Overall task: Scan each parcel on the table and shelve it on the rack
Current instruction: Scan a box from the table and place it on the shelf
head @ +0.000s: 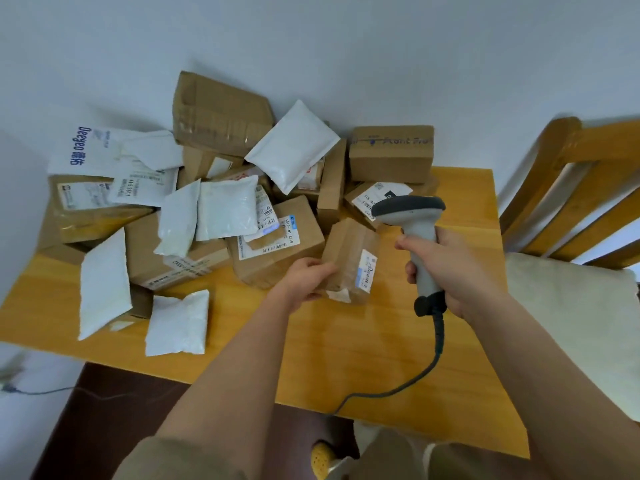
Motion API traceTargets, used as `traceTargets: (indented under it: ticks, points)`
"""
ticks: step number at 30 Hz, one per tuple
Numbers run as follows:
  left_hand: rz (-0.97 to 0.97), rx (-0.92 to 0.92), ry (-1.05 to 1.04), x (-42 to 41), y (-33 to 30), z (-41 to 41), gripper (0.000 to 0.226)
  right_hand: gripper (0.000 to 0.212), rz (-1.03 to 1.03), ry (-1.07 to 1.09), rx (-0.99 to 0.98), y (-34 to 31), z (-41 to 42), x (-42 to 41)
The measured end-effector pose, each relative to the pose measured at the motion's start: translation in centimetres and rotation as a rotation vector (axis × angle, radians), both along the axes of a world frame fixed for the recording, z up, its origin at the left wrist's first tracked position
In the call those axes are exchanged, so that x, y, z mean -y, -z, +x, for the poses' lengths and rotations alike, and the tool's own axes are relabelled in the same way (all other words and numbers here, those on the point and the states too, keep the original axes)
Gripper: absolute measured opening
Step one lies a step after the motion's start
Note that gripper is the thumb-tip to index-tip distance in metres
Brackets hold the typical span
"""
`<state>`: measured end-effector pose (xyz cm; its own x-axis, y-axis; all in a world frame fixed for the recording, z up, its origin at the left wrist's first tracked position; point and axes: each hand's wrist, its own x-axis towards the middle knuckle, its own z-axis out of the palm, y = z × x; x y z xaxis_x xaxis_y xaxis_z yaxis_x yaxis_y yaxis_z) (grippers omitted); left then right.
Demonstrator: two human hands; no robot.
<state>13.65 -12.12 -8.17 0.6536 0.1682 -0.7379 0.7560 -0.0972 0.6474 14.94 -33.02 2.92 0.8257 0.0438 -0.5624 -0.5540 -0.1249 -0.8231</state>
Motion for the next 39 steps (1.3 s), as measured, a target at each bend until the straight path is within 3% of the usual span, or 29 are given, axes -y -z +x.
traceTargets:
  ticks: [3, 7, 16, 21, 25, 31, 35, 39]
  points:
    - [-0.163, 0.050, -0.083, -1.3, -1.7, -0.9, 0.043, 0.011, 0.048, 0.036, 0.025, -0.7, -0.5, -1.1]
    - [-0.361, 0.178, -0.195, -3.3, -4.2, -2.7, 0.033, 0.022, 0.115, 0.109, 0.081, -1.8, -1.3, -3.1]
    - [-0.591, 0.284, -0.265, -6.9, -9.4, -6.5, 0.041, 0.030, 0.315, 0.023, 0.130, -5.6, -4.4, -8.3]
    - [-0.440, 0.290, -0.177, -8.0, -12.1, -7.7, 0.054, 0.032, 0.310, -0.057, 0.219, -7.4, -5.6, -10.1]
    - [-0.318, 0.285, -0.038, -8.4, -13.9, -8.3, 0.085, 0.033, 0.275, -0.124, 0.273, -8.3, -6.4, -11.3]
    - [-0.202, 0.288, 0.040, -8.7, -15.6, -8.3, 0.087, 0.034, 0.253, -0.171, 0.309, -8.8, -7.4, -12.5]
    - [-0.220, 0.282, -0.020, -8.9, -15.4, -8.2, 0.061, 0.035, 0.241, -0.211, 0.310, -9.5, -7.6, -13.1]
    - [-0.257, 0.342, -0.117, -9.4, -15.3, -8.4, 0.030, 0.023, 0.272, -0.168, 0.290, -10.7, -7.0, -13.0]
